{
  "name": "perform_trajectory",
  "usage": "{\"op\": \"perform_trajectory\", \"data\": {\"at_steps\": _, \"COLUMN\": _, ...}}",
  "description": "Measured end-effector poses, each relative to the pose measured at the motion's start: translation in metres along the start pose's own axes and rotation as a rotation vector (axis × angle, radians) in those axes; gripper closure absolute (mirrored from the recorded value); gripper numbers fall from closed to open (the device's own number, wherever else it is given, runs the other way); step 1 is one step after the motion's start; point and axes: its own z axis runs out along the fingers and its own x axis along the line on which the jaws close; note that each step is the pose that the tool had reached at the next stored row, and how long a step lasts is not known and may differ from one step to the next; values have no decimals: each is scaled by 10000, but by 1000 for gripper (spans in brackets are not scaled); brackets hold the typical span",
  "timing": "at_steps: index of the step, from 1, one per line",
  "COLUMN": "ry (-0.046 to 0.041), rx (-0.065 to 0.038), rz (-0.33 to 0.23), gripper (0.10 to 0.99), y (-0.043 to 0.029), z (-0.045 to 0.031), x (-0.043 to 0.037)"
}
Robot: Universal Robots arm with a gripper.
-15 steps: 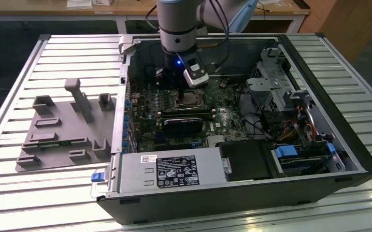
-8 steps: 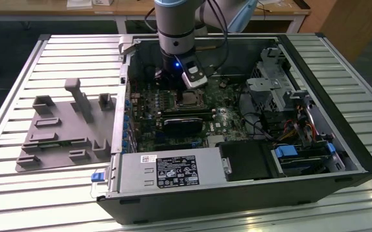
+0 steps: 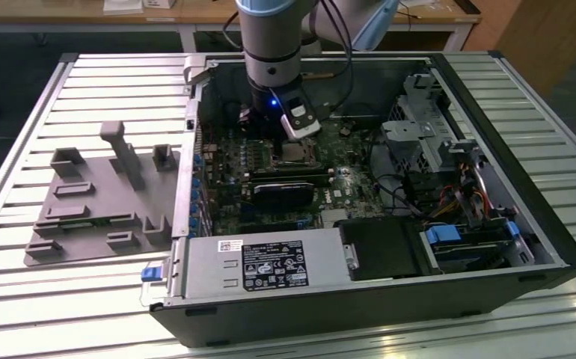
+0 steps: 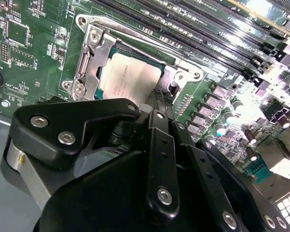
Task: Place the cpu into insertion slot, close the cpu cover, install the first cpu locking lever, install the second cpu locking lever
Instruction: 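Close the cpu cover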
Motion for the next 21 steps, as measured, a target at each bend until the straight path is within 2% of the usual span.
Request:
{"op": "perform_trajectory", "data": {"at_steps": 3, "ry": 12, "rx": -99, "rz": 8, "gripper": 984, "y": -5, "z": -1, "x": 0}}
{"op": "perform_trajectory", "data": {"at_steps": 8, "ry": 17, "rx": -148, "rz": 10, "gripper": 984, "y": -6, "z": -20, "x": -1}}
{"op": "perform_trajectory", "data": {"at_steps": 13, "ry": 41, "rx": -356, "rz": 25, "gripper": 984, "y": -24, "z": -20, "x": -3}}
{"op": "perform_trajectory", "data": {"at_steps": 21, "ry": 72, "rx": -610, "rz": 45, "gripper": 984, "y": -71, "z": 3, "x": -1}}
